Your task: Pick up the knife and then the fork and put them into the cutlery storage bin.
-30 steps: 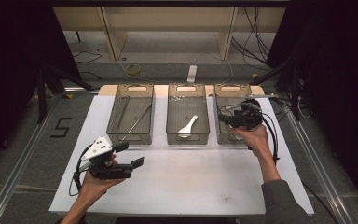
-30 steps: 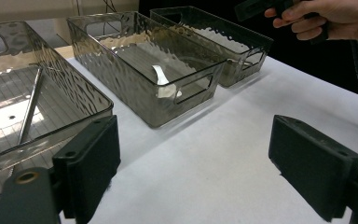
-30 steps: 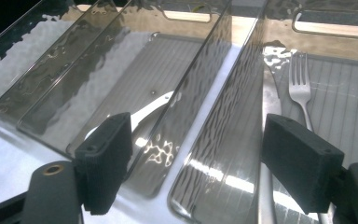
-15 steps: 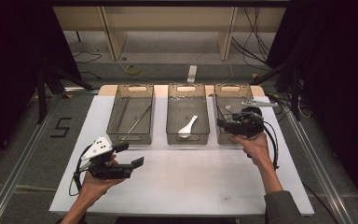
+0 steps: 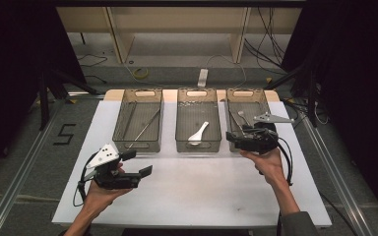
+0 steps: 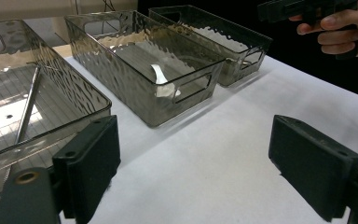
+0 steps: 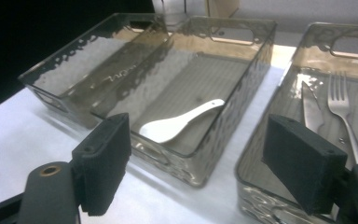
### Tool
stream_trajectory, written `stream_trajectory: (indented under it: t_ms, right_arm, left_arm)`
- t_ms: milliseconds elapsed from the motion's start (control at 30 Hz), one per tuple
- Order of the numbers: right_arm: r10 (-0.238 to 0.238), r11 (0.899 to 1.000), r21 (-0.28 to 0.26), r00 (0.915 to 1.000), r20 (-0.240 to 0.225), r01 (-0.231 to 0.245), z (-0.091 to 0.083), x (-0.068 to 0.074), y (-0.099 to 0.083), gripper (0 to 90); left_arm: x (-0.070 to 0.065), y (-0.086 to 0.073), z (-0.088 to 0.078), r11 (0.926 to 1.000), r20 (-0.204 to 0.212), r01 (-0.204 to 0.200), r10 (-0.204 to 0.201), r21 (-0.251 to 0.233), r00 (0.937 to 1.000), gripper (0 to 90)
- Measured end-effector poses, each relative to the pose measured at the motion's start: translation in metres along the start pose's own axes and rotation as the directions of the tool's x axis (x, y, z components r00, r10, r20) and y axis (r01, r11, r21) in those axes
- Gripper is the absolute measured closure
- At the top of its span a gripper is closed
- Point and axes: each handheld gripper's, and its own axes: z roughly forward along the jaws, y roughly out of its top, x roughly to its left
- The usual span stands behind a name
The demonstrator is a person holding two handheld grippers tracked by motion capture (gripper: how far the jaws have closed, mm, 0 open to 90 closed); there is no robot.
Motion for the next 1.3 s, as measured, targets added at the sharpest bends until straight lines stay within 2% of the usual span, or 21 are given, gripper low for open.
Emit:
stream_trajectory:
  t_ms: [467,1000,1300]
  right_arm:
    - [-0.039,0.999,-0.032,0.9987,-0.033,0.038,-0.008,0.019,-0.016,24.3]
    - [-0.062,0.996,-0.075,0.9947,-0.082,0.056,-0.023,0.033,-0.029,24.0]
    - [-0.08,0.994,-0.078,0.9934,-0.082,0.073,-0.027,0.04,-0.041,23.7]
  left_arm:
    - [0.0,0.0,0.0,1.0,0.007,0.001,-0.001,0.003,1.0,15.7]
    - [0.0,0.0,0.0,1.0,0.014,0.005,-0.005,0.0,0.9999,15.7]
    - [-0.001,0.0,0.0,1.0,0.017,0.003,-0.003,0.001,0.9999,15.7]
